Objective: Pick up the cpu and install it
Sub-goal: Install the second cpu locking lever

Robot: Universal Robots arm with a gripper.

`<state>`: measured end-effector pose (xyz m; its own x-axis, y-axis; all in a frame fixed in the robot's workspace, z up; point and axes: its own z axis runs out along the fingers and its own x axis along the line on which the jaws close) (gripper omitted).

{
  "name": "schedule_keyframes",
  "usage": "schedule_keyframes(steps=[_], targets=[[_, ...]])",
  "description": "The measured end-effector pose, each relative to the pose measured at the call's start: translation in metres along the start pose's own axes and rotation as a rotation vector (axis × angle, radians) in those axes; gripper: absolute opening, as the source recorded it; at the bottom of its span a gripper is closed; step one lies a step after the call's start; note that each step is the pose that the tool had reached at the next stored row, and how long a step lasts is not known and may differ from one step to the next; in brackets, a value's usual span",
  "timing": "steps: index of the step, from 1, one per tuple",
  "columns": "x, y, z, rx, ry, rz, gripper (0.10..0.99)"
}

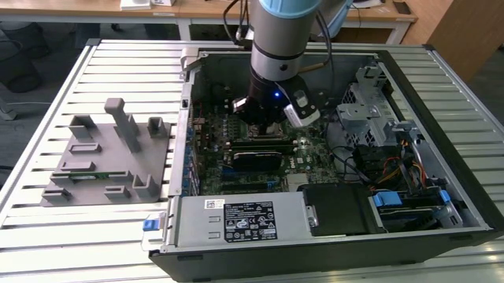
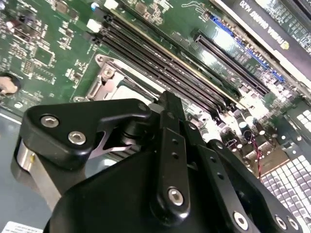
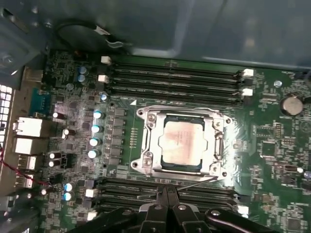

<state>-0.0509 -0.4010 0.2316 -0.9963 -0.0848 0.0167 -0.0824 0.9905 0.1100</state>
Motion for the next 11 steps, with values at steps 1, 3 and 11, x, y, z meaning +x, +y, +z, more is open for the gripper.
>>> schedule_keyframes(steps=[1,3,11], targets=[[0.0004,-0.0001,0.0014,0.000,0.0002,0.000,0.106],[0.0012,-0.0005,0.0050,0.000,0.0005,0.000,0.106],[0.0023,-0.0017,0.0165,-0.004,0.0004,0.000,0.106]])
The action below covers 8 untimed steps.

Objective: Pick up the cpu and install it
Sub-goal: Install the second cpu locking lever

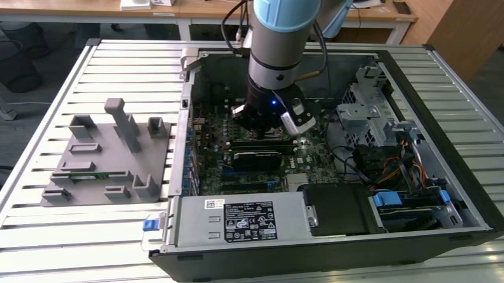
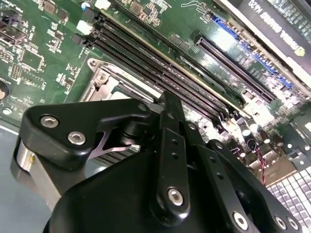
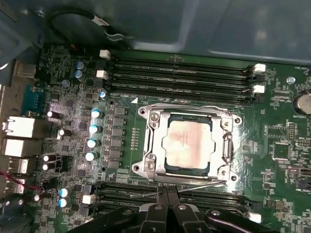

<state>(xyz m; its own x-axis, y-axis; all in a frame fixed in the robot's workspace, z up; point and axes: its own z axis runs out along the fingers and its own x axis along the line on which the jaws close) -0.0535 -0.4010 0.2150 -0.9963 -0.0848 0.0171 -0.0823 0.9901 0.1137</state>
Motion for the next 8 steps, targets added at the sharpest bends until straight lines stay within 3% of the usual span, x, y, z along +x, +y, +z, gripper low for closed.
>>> schedule_keyframes(steps=[3,4,7,8], targets=[[0.0010,-0.0004,0.0025,-0.007,-0.0004,0.000,0.106],[0.0012,-0.0008,0.0029,-0.015,-0.0012,-0.001,0.106],[0.0022,-0.0035,0.0029,-0.054,-0.0044,-0.001,0.106],[0.0027,-0.0051,0.0031,-0.061,-0.0051,-0.002,0.106]])
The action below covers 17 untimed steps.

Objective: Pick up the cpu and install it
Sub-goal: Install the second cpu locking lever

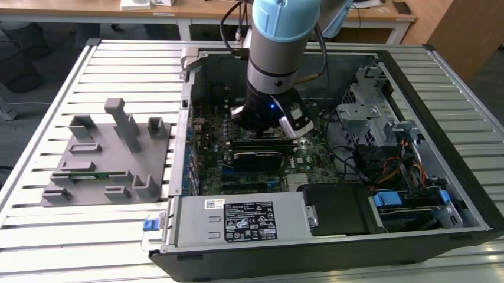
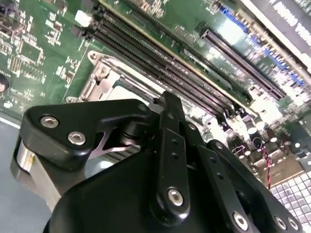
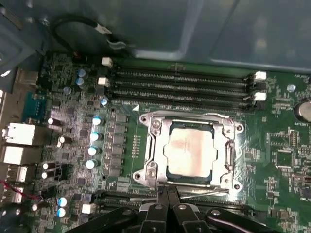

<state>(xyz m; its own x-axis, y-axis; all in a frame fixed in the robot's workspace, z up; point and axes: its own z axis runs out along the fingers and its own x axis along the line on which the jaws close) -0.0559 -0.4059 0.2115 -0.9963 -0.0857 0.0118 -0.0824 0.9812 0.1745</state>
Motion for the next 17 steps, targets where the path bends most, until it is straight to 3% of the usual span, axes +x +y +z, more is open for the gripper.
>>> schedule_keyframes(steps=[6,13,17], targets=[[0.0068,-0.0100,-0.0001,-0.015,-0.0013,0.000,0.106],[0.0187,-0.0105,0.0035,-0.048,-0.0038,-0.001,0.106],[0.0193,-0.0113,0.0079,-0.055,-0.0044,-0.001,0.106]])
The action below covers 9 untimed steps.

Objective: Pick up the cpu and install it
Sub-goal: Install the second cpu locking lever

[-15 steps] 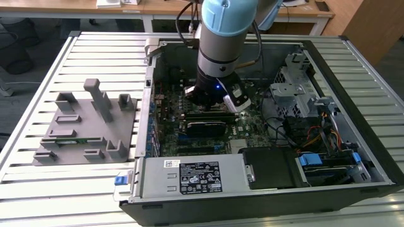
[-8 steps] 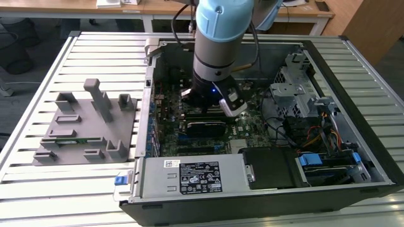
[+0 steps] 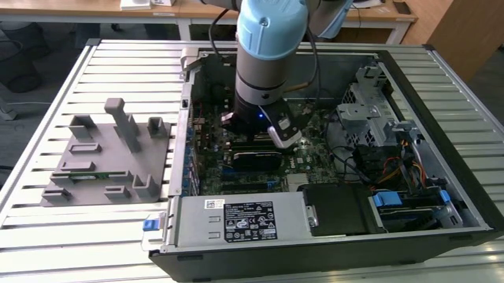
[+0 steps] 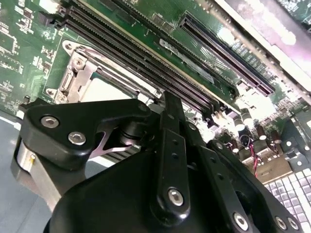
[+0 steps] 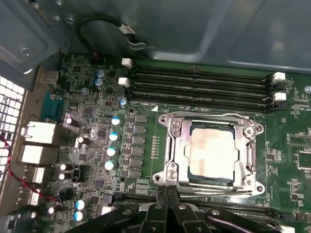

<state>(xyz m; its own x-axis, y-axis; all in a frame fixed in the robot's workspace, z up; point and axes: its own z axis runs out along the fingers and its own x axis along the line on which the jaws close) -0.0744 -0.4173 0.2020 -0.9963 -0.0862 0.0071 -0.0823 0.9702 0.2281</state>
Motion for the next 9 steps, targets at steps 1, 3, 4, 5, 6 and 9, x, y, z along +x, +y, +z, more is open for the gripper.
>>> schedule_keyframes(steps=[1,3,4,5,6,9], targets=[[0.0000,-0.0003,0.0011,-0.002,-0.0001,0.000,0.106],[0.0000,-0.0007,0.0026,-0.008,-0.0005,0.000,0.106],[0.0000,-0.0009,0.0033,-0.010,-0.0008,0.000,0.106],[0.0000,-0.0012,0.0040,-0.011,-0.0010,0.000,0.106],[0.0000,-0.0016,0.0046,-0.011,-0.0009,0.000,0.106],[0.0004,-0.0023,0.0057,-0.014,-0.0012,-0.001,0.106]])
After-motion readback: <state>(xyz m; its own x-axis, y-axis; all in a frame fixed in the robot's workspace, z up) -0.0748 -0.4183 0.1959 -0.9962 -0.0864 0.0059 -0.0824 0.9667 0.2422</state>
